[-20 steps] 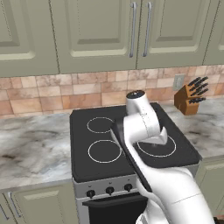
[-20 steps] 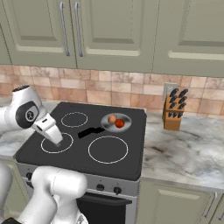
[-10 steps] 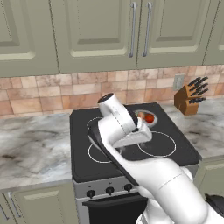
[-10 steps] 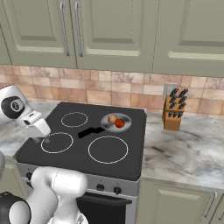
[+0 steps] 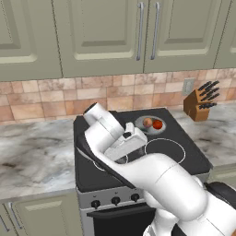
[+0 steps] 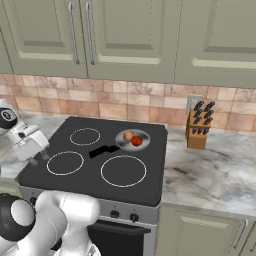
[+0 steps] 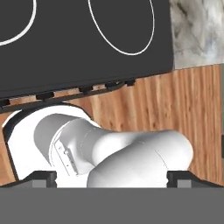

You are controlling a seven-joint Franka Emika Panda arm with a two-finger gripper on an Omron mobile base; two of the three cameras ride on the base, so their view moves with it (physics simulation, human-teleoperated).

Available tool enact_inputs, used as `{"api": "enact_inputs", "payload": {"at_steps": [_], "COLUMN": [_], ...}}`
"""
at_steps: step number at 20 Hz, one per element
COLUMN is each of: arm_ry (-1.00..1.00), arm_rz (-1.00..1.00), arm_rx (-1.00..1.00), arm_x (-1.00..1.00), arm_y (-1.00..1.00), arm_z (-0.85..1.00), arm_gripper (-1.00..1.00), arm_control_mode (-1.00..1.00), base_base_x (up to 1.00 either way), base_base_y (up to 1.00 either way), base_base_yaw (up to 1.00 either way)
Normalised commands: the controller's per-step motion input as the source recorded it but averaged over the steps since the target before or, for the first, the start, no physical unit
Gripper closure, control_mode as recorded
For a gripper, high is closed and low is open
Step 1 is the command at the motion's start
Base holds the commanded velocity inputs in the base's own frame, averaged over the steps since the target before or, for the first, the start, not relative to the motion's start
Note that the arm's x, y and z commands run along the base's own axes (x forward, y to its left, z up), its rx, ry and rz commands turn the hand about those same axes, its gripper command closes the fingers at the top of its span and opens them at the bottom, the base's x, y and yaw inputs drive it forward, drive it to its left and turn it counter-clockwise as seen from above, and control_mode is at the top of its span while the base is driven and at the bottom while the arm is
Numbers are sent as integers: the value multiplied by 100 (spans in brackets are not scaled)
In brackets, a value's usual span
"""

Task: Place the pan on the rear right burner on the stove. Then place the tomato and the onion in the pan and turn on the rear right burner.

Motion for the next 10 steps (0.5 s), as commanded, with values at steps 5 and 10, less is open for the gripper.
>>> {"api": "enact_inputs", "payload": {"at_steps": [5, 10], "arm_ry": [3, 0], "arm_rz": [4, 0], "arm_rx": [-3, 0], "arm_x": [-1, 0], "arm_y": [7, 0], "arm_z": [0, 0], "arm_gripper": [-100, -100], "arm_control_mode": [100, 100], "base_base_x": [-13, -44], "base_base_y": [3, 0], "base_base_yaw": [7, 7]}}
